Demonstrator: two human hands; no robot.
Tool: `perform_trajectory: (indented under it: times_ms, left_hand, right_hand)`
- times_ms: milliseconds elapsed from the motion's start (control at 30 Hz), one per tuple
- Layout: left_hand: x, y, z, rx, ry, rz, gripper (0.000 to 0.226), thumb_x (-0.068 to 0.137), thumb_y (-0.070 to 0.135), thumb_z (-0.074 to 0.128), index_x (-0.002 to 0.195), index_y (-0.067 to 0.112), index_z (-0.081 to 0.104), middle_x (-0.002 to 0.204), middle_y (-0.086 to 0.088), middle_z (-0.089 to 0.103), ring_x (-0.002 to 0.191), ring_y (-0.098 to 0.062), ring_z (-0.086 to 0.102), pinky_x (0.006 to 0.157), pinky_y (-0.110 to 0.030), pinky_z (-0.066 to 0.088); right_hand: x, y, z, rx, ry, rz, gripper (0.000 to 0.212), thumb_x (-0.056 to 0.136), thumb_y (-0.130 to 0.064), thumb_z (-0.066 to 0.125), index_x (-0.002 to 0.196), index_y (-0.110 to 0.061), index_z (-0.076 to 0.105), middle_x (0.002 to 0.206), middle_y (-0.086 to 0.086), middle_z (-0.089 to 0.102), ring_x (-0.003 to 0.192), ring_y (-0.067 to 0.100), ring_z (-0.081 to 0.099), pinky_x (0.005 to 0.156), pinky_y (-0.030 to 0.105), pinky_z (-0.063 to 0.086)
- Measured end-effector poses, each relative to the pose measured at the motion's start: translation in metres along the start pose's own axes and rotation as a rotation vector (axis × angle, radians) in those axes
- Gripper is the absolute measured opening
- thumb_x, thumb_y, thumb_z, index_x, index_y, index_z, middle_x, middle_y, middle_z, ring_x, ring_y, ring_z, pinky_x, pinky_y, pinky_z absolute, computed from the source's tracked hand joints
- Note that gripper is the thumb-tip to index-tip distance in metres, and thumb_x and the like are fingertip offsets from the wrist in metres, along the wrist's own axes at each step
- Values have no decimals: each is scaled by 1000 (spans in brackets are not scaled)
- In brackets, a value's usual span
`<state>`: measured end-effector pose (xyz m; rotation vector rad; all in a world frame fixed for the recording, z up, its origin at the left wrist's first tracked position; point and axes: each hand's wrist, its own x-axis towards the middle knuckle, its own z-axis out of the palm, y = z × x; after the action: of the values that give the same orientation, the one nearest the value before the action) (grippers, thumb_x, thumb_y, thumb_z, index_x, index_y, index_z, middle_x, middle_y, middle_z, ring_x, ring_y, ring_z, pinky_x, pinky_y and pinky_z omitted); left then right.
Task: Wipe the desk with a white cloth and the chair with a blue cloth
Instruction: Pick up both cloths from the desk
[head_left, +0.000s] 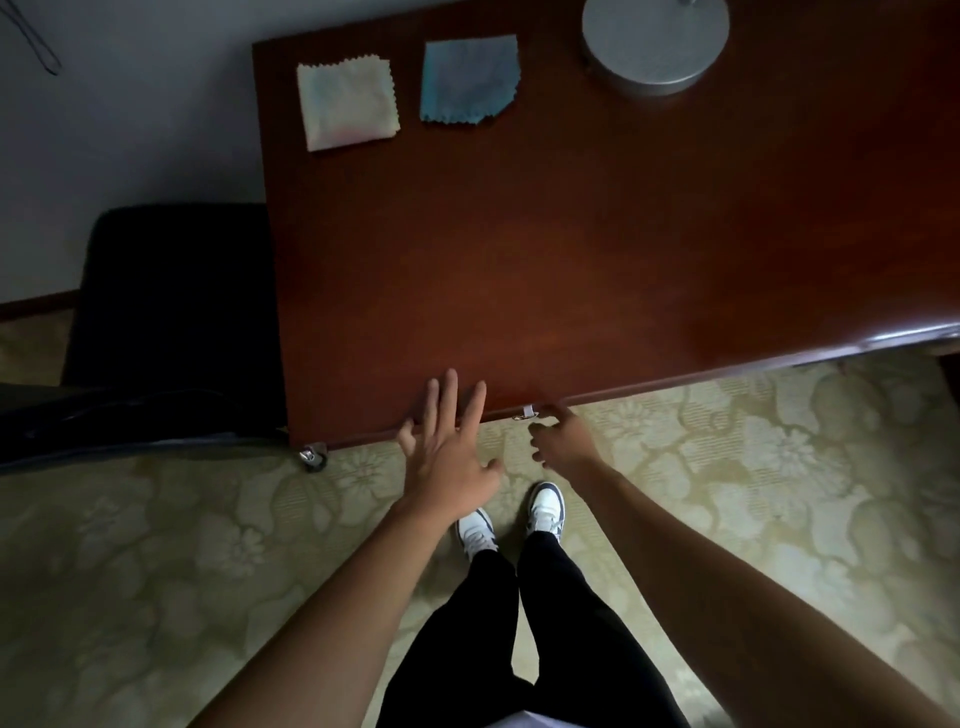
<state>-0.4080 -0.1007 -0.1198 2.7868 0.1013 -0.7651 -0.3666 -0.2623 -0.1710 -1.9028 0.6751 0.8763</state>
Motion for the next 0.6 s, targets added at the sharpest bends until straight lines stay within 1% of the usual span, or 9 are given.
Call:
perform_trajectory:
  times_ms: [100, 133, 167, 233, 333, 433, 500, 567, 600]
  left_hand:
    - [2, 0, 1, 26, 30, 1, 91, 84, 58, 47, 154, 39, -8, 160, 5, -30, 147, -16, -25, 108, -48, 15]
    - [2, 0, 1, 27, 30, -2, 89, 85, 60, 46, 154, 39, -8, 160, 5, -30, 148, -15, -24, 107, -47, 17]
    - [3, 0, 2, 27, 28, -4, 89, 85, 60, 45, 153, 40, -8, 160, 5, -30, 148, -16, -24, 107, -47, 17]
    - [2, 0, 1, 28, 22, 0, 90, 85, 58, 47, 153, 40, -9, 160, 5, -30, 148, -16, -24, 107, -47, 18]
    - [0, -3, -1, 53, 18, 30, 92, 85, 51, 52, 153, 39, -8, 160, 3, -29, 149, -18, -22, 110, -49, 16]
    - [-1, -6, -3, 117, 6, 45, 89, 87, 42, 53, 154, 37, -5, 162, 0, -25, 150, -20, -16, 113, -51, 13]
    - [-6, -6, -1, 123, 61, 72, 80, 91, 37, 51, 156, 32, 5, 165, -5, -12, 152, -22, -6, 114, -50, 14]
    - [-21, -7, 7, 127, 196, 173, 62, 92, 33, 51, 150, 24, 32, 162, -10, 20, 147, -27, 23, 111, -49, 26]
    - [-31, -9, 15, 127, 247, 234, 53, 91, 32, 52, 143, 21, 45, 153, -9, 37, 138, -29, 39, 107, -48, 32]
  right_hand:
    - [0, 0, 7, 59, 53, 9, 18, 87, -24, 57, 101, -15, 63, 63, 5, 62, 52, 21, 59, 55, 32, 48]
    - [0, -1, 8, 49, 52, 1, 19, 89, -26, 56, 102, -16, 65, 66, 5, 62, 56, 22, 60, 60, 35, 51]
    - [0, -3, 9, 9, 56, -13, 22, 89, -27, 55, 104, -15, 67, 73, 6, 62, 66, 24, 61, 70, 41, 54]
    - [-2, -7, 8, -82, 67, -33, 28, 89, -29, 52, 104, -12, 69, 85, 12, 66, 83, 32, 64, 85, 46, 53]
    - [-13, -13, 12, -174, 122, -14, 33, 90, -36, 49, 101, -12, 69, 99, 17, 71, 94, 37, 66, 87, 44, 53]
    - [-29, -9, 13, -180, 134, 52, 33, 91, -36, 47, 99, -12, 67, 100, 16, 71, 93, 34, 67, 86, 42, 54]
    - [-43, 3, 10, -339, 106, 70, 34, 92, -39, 47, 102, -14, 67, 105, 13, 69, 96, 31, 65, 82, 32, 50]
    - [-56, 17, 6, -561, 89, 104, 36, 92, -40, 46, 108, -15, 67, 113, 12, 67, 104, 30, 62, 83, 32, 47]
    - [-63, 22, 3, -691, 81, 109, 37, 92, -39, 46, 111, -15, 66, 116, 11, 67, 107, 29, 62, 84, 32, 47]
